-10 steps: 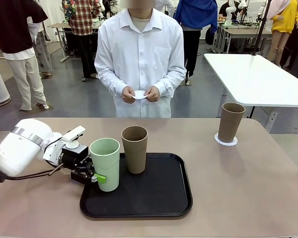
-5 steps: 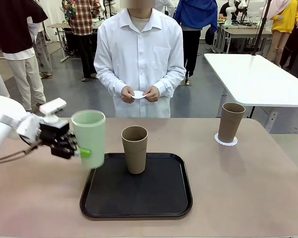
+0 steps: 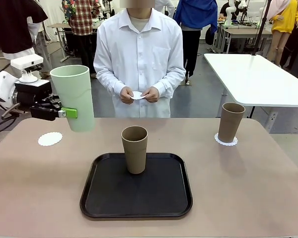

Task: Place coasters on the table and set cups on them.
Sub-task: Take one Reusable plastic cup from the Flat Tray and place it on a coaster set by the human.

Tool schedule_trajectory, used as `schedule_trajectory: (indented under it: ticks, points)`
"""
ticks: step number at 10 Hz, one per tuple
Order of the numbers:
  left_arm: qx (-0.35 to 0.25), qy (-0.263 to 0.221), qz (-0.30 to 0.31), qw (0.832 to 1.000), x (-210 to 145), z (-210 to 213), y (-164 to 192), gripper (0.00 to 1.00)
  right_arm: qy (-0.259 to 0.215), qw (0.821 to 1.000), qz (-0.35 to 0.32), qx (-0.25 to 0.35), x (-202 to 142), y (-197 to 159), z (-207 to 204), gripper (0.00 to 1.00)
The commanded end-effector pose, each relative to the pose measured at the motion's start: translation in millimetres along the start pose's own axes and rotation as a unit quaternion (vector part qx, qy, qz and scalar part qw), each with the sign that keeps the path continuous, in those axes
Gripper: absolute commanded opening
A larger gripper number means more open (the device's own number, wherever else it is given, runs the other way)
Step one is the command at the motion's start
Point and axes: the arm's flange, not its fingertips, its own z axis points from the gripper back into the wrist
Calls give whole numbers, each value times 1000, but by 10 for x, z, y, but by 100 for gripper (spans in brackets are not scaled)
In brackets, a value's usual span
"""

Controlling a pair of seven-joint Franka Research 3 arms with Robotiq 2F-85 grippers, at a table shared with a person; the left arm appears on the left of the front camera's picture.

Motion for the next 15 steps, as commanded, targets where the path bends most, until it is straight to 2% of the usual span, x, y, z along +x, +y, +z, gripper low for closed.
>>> schedule_trajectory:
  ticks: [1, 3, 4, 5, 6, 9, 12, 15]
  points:
    - [-4, 8, 6, 1000, -79, 12, -7, 65, -6, 1000, 1, 1, 11, -1, -9, 100]
    - [-4, 8, 6, 1000, -79, 12, -7, 65, -6, 1000, 1, 1, 11, -1, -9, 100]
    - [-4, 4, 7, 1000, -68, -6, 0, 85, -6, 1000, 1, 1, 11, -1, -9, 100]
    - [16, 15, 6, 1000, -216, 196, 176, 85, -6, 1000, 1, 1, 11, -1, -9, 100]
    - [61, 14, 0, 998, -279, 469, 350, 85, -6, 1000, 1, 1, 11, -1, -9, 100]
    - [182, 16, 27, 983, -387, 1459, 802, 85, -6, 1000, 1, 1, 11, -1, -9, 100]
    - [241, 6, 30, 970, -440, 2130, 1004, 85, -6, 1000, 1, 1, 11, -1, -9, 100]
    - [271, -6, 34, 962, -497, 2440, 1112, 85, -6, 1000, 1, 1, 11, -1, -9, 100]
